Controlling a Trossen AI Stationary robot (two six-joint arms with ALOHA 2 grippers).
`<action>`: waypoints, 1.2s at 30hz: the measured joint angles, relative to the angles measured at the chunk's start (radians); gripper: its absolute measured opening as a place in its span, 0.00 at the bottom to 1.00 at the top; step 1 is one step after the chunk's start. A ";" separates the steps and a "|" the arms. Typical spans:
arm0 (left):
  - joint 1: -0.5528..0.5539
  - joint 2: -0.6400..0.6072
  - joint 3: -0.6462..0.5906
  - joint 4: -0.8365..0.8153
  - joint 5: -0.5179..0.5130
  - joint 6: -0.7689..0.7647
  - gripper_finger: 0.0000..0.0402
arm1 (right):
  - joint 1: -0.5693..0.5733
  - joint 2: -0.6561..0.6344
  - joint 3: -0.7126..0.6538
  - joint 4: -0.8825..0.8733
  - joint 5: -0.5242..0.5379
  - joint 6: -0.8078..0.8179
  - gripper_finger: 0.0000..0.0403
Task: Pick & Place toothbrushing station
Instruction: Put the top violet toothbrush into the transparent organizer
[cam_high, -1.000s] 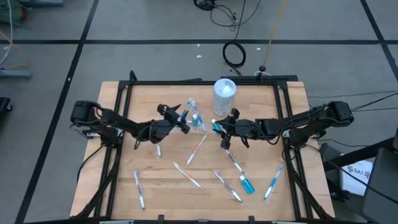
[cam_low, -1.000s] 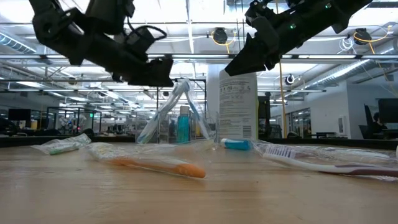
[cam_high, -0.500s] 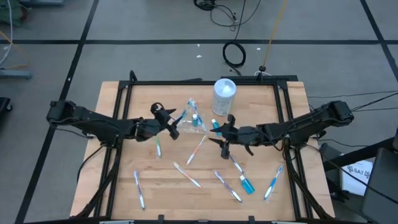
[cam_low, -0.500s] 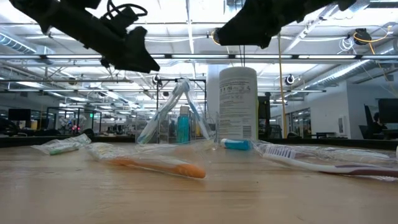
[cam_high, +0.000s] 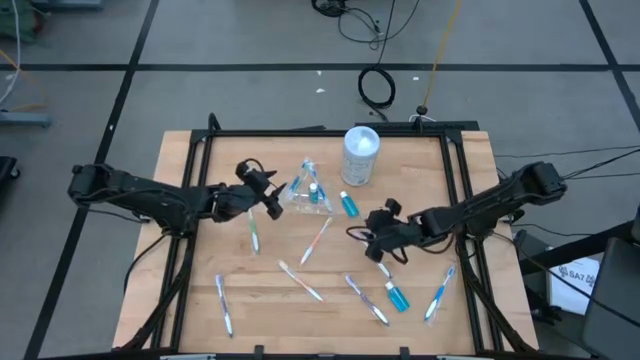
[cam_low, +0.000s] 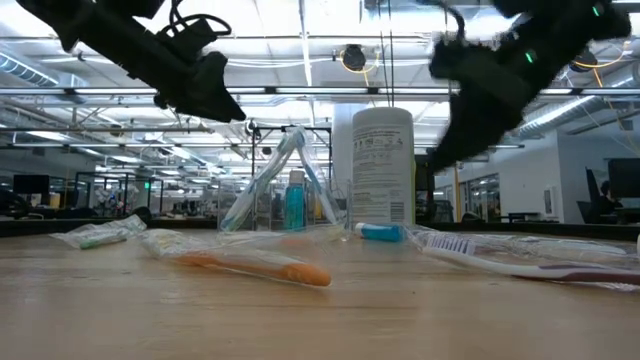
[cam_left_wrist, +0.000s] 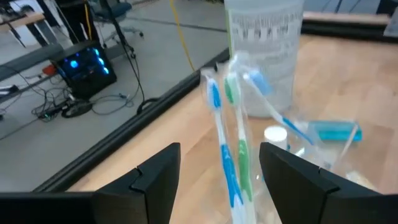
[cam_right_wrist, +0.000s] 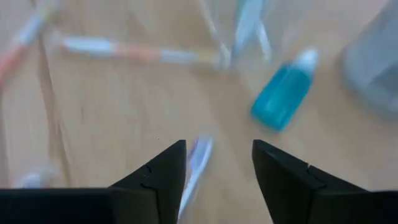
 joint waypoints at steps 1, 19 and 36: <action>0.003 0.001 0.000 -0.006 0.001 -0.009 0.57 | 0.000 0.000 -0.031 0.052 -0.023 0.020 0.47; 0.012 0.001 0.000 0.008 0.004 -0.068 0.57 | 0.012 0.275 -0.076 0.357 -0.156 0.010 0.52; 0.017 0.001 0.000 0.007 0.034 -0.061 0.57 | 0.013 0.160 -0.073 0.392 -0.067 -0.086 0.52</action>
